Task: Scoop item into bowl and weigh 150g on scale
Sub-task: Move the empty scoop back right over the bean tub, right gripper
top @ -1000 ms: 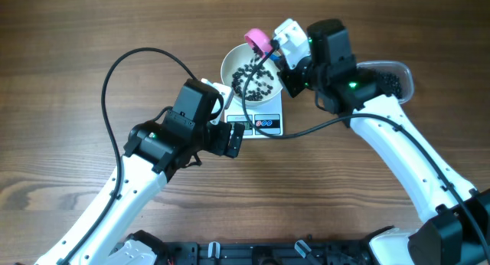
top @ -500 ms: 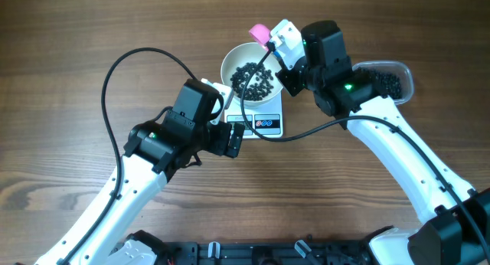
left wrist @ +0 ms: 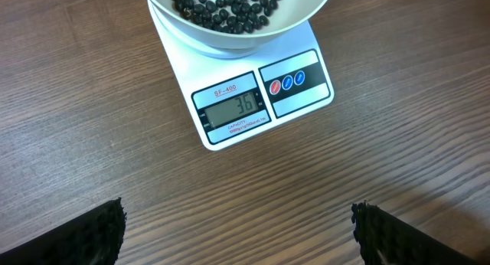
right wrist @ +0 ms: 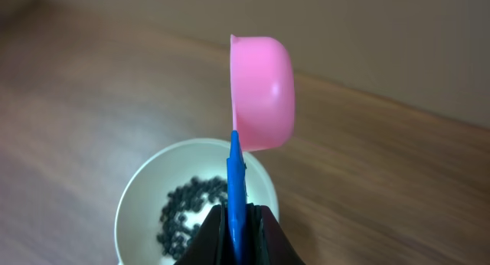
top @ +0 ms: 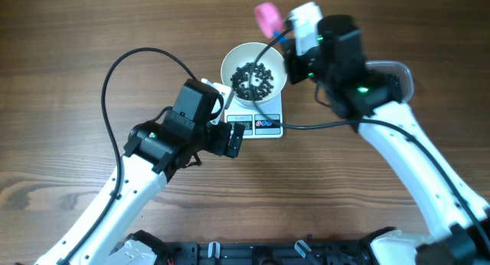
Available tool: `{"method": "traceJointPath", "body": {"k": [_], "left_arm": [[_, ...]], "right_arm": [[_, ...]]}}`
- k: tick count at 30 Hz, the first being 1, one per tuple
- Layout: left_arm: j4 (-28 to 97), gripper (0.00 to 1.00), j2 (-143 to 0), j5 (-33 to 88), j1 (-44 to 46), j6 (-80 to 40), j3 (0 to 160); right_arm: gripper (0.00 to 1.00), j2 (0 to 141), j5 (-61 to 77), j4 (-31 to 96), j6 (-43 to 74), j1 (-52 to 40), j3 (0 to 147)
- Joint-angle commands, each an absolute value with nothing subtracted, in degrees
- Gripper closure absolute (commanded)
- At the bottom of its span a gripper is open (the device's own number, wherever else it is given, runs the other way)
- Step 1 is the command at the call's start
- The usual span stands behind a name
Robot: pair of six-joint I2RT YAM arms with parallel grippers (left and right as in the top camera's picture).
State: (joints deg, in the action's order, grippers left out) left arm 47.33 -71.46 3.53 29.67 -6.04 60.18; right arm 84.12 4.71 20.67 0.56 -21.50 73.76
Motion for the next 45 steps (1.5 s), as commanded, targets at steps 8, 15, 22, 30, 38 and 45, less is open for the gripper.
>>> {"method": "traceJointPath", "body": {"k": [8,15,22,30,38,45], "left_arm": [[47.4,0.00,-71.0,4.0,29.5,-4.7,61.3],[47.4,0.00,-71.0,4.0,29.5,-4.7,61.3],[47.4,0.00,-71.0,4.0,29.5,-4.7,61.3],[47.4,0.00,-71.0,4.0,29.5,-4.7,61.3],[47.4,0.00,-71.0,4.0,29.5,-4.7,61.3],[47.4,0.00,-71.0,4.0,29.5,-4.7,61.3]], "right_arm": [[0.96,77.8,5.0,38.7,7.7,-1.8,75.4],[0.96,78.2,3.4,46.0,7.5,9.7,75.4],[0.96,80.2,1.5,48.1,7.4,13.2,75.3],[0.96,86.5,1.5,49.5,7.4,13.2,75.3],[0.96,91.8,8.2,48.8,1.3,13.1,75.3],[0.96,95.1,5.8,48.7,0.6,13.1,75.3]]}}
